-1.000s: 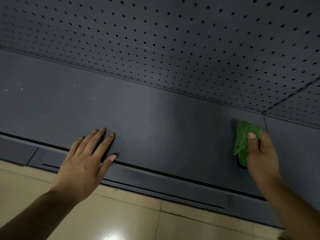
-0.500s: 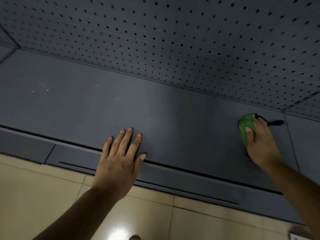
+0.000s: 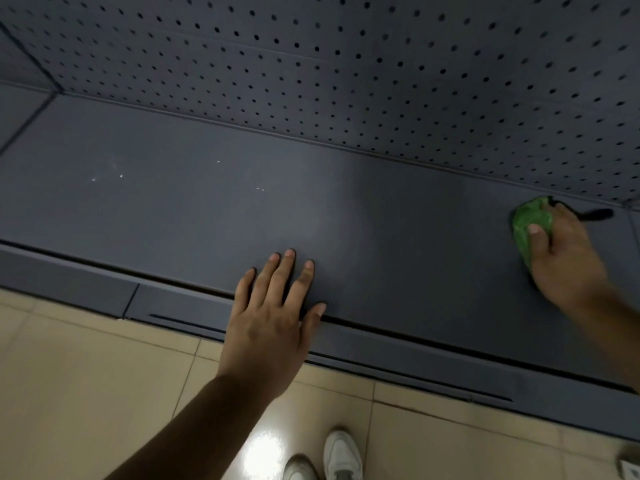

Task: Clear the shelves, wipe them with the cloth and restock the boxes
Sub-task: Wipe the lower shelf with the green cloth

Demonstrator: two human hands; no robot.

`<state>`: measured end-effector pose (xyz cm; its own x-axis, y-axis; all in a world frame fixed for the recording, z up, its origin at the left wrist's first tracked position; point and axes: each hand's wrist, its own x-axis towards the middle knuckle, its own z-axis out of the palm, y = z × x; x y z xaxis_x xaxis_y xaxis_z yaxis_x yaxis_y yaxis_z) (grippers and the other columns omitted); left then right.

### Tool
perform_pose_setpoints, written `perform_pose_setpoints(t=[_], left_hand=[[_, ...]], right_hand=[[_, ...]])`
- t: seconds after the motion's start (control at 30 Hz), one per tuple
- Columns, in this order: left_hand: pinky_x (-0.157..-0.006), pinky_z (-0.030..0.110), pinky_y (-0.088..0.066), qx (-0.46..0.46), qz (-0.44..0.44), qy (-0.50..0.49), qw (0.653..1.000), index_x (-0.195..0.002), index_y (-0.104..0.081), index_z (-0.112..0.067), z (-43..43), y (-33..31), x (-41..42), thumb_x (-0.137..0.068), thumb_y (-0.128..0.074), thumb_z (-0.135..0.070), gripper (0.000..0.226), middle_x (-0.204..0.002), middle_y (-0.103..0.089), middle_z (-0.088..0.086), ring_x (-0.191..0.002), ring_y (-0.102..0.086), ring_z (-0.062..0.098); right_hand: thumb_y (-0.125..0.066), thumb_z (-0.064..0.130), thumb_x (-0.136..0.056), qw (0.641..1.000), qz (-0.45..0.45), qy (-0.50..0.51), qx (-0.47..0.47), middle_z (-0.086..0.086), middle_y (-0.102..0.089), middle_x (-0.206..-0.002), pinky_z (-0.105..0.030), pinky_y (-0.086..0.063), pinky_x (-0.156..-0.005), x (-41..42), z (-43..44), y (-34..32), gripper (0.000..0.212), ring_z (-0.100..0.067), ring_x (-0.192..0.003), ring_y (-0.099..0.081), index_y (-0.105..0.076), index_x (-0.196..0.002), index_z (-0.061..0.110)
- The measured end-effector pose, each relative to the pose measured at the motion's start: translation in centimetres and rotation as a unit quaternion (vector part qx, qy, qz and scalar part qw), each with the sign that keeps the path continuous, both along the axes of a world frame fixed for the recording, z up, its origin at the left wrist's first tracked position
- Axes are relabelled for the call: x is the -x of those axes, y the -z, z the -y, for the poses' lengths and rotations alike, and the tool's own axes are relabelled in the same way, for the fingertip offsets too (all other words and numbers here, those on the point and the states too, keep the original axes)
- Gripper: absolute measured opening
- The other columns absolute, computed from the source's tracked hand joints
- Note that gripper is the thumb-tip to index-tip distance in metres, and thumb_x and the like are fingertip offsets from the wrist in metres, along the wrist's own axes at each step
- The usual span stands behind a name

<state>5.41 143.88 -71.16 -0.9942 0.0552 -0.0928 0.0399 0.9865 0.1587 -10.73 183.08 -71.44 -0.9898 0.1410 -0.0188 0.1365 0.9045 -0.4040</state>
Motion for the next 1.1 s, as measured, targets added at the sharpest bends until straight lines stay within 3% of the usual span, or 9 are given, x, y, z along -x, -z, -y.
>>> perform_pose_setpoints(t=[0.13, 0.5, 0.73, 0.9, 1.0, 1.1], left_hand=[[-0.118, 0.053, -0.034, 0.005, 0.002, -0.003, 1.000, -0.154, -0.039, -0.018, 0.2, -0.3, 0.0, -0.106, -0.025, -0.051, 0.060, -0.159, -0.039, 0.011, -0.149, -0.034, 0.029], [-0.122, 0.050, -0.025, 0.036, 0.006, -0.003, 0.999, -0.156, -0.036, -0.020, 0.0, 0.0, 0.3, -0.105, -0.022, -0.053, 0.062, -0.162, -0.033, 0.008, -0.152, -0.027, 0.025], [-0.123, 0.043, -0.018, 0.007, -0.011, 0.003, 1.000, -0.153, -0.042, -0.016, 0.3, -0.2, 0.2, -0.105, -0.021, -0.055, 0.065, -0.160, -0.036, 0.006, -0.151, -0.028, 0.022], [-0.122, 0.035, -0.019, -0.015, -0.025, 0.026, 0.999, -0.146, -0.047, -0.009, 1.6, -0.6, 0.2, -0.105, -0.027, -0.049, 0.060, -0.155, -0.043, 0.008, -0.145, -0.037, 0.020], [-0.114, 0.030, -0.035, -0.040, -0.021, 0.030, 0.999, -0.140, -0.052, -0.009, 2.9, -1.0, 0.4, -0.103, -0.033, -0.043, 0.054, -0.150, -0.050, 0.009, -0.132, -0.054, 0.023], [-0.104, 0.030, -0.043, -0.064, -0.019, 0.018, 0.998, -0.140, -0.052, -0.011, 4.7, -1.2, 0.5, -0.102, -0.035, -0.041, 0.051, -0.151, -0.048, 0.006, -0.127, -0.057, 0.021]], right_hand=[[-0.037, 0.032, -0.109, 1.000, 0.004, -0.014, 0.008, -0.011, -0.022, -0.166, -0.039, -0.014, -0.126, 1.6, 2.2, -0.2, 0.055, -0.028, -0.153, -0.019, -0.029, -0.158, 0.009], [-0.034, 0.038, -0.108, 1.000, 0.015, -0.014, 0.009, -0.009, -0.019, -0.167, -0.051, -0.030, -0.118, 3.5, 8.6, -0.7, 0.057, -0.034, -0.151, -0.023, -0.027, -0.159, 0.013], [-0.037, 0.035, -0.108, 0.993, 0.022, -0.117, -0.007, -0.007, -0.020, -0.167, -0.049, -0.025, -0.122, 4.0, 15.5, -1.0, 0.056, -0.032, -0.151, -0.020, -0.029, -0.159, 0.013], [-0.037, 0.032, -0.107, 0.974, 0.016, -0.226, -0.014, -0.007, -0.021, -0.168, -0.038, -0.011, -0.126, 2.5, 21.7, -1.0, 0.055, -0.026, -0.154, -0.017, -0.031, -0.158, 0.012], [-0.034, 0.035, -0.103, 0.953, -0.003, -0.301, -0.009, -0.009, -0.027, -0.166, -0.037, -0.007, -0.127, -0.2, 24.2, -0.4, 0.058, -0.027, -0.153, -0.023, -0.037, -0.156, 0.010], [-0.032, 0.037, -0.105, 0.933, -0.012, -0.361, -0.015, -0.005, -0.027, -0.166, -0.038, -0.011, -0.128, -3.8, 24.9, -0.1, 0.058, -0.021, -0.154, -0.022, -0.035, -0.157, 0.013]])
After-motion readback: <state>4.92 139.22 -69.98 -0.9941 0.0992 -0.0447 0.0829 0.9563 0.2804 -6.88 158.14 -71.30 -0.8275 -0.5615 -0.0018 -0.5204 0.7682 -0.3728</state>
